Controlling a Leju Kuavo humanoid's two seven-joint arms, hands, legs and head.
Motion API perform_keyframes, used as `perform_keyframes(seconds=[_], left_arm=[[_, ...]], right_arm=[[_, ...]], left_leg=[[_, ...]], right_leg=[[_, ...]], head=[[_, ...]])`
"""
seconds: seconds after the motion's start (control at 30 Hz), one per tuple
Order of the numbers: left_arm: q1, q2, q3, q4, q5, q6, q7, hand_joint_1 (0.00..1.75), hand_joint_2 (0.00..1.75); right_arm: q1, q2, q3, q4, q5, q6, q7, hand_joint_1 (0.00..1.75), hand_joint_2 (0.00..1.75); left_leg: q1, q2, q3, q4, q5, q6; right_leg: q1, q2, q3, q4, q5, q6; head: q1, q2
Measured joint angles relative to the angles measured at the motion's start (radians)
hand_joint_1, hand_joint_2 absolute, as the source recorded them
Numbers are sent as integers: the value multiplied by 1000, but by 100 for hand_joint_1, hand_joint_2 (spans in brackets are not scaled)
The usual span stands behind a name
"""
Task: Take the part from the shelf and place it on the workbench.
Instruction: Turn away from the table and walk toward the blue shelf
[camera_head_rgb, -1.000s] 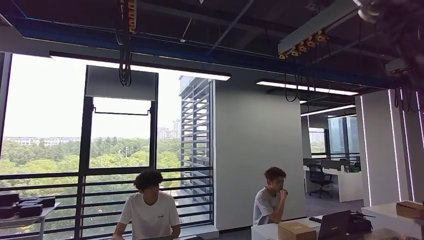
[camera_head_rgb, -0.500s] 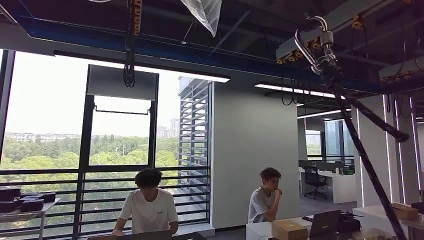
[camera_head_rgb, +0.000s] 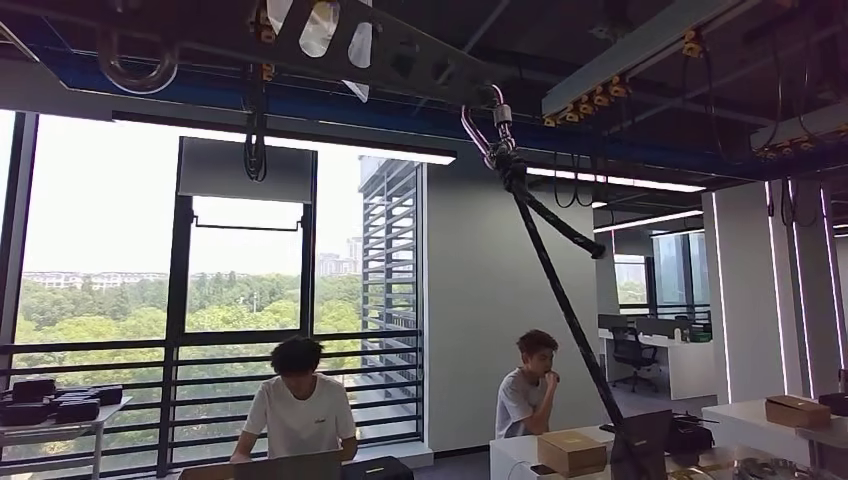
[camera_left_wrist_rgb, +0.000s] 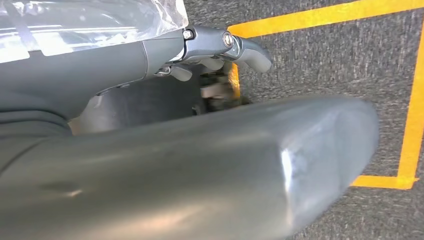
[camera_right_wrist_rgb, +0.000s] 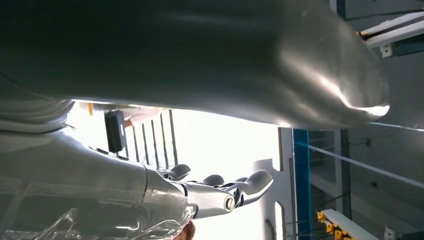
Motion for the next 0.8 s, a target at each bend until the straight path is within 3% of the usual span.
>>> perform_keyframes(seconds=[0.07,0.13,0.2,0.27,0.3,0.33,0.37,0.43,0.5,0.53,0.57,0.63,0.67,0.7,0.77,0.8], left_arm=[[0,0,0,0,2,1,-1,0,0],[0,-2,0,0,3,2,-1,0,0],[0,-3,0,0,4,2,0,0,0],[0,-4,0,0,4,2,0,0,0],[0,-4,0,0,5,2,0,0,0],[0,-4,0,0,5,1,1,0,0],[0,-4,0,0,6,1,1,0,0],[0,-4,0,0,7,0,1,0,0],[-1,-4,0,0,9,0,-1,0,0],[-1,-4,0,0,10,-1,-2,0,0],[-1,-4,0,0,11,-1,-3,0,0],[0,-3,0,0,12,-1,-4,0,0],[0,-3,0,0,12,-1,-4,0,0],[0,-2,0,0,13,-2,-4,0,0],[0,-2,0,0,13,-2,-3,0,0],[0,-2,0,0,14,-3,-3,0,0]], right_arm=[[19,7,-17,0,4,0,-2,0,0],[38,14,-38,0,5,0,-4,0,0],[59,18,-59,0,7,0,-10,0,0],[81,25,-81,0,6,0,-16,0,0],[91,29,-93,0,2,0,-18,0,0],[102,33,-104,0,-2,0,-19,0,0],[110,36,-114,0,-6,0,-20,0,0],[120,44,-131,0,-11,0,-23,0,0],[126,52,-147,-1,-13,0,-28,0,0],[129,56,-155,-1,-13,0,-29,0,0],[134,60,-162,-1,-13,0,-31,0,0],[142,67,-172,-1,-12,0,-31,0,0],[144,71,-176,-1,-10,0,-30,0,0],[146,75,-181,0,-7,0,-30,0,0],[150,83,-189,0,2,0,-27,0,0],[153,86,-193,0,6,0,-25,0,0]], left_leg=[[-6,-1,20,-47,-9,13],[-5,1,7,-55,6,25],[-1,5,-11,-61,25,38],[-2,8,-32,-60,41,44],[-2,9,-45,-59,51,45],[-2,10,-59,-57,60,44],[-2,11,-74,-53,69,43],[-2,12,-102,-43,86,37],[-6,13,-125,-28,100,29],[-7,13,-132,-23,108,24],[-7,13,-139,-21,117,19],[-5,11,-149,-19,123,7],[-4,9,-156,-7,104,0],[-2,7,-167,24,67,-7],[4,5,-192,133,-31,-18],[6,5,-200,192,-63,-21]], right_leg=[[0,-1,-7,1,13,13],[-3,0,-12,6,11,27],[-5,4,-29,58,-52,35],[-4,5,-57,174,-149,41],[-5,5,-65,229,-176,44],[-5,5,-64,264,-179,45],[-5,5,-48,267,-159,46],[-6,5,27,180,-104,43],[-3,5,122,38,-96,34],[-1,5,148,-9,-104,28],[2,5,158,-33,-109,21],[0,4,144,-36,-98,7],[-1,3,135,-36,-88,-1],[-4,2,124,-37,-77,-7],[-3,0,101,-35,-59,-14],[-3,-1,88,-32,-51,-15]], head=[[-2,0],[-2,0],[-4,0],[-6,0],[-7,0],[-8,0],[-9,0],[-12,0],[-13,0],[-13,0],[-13,0],[-12,0],[-10,0],[-8,0],[-3,0],[-2,0]])
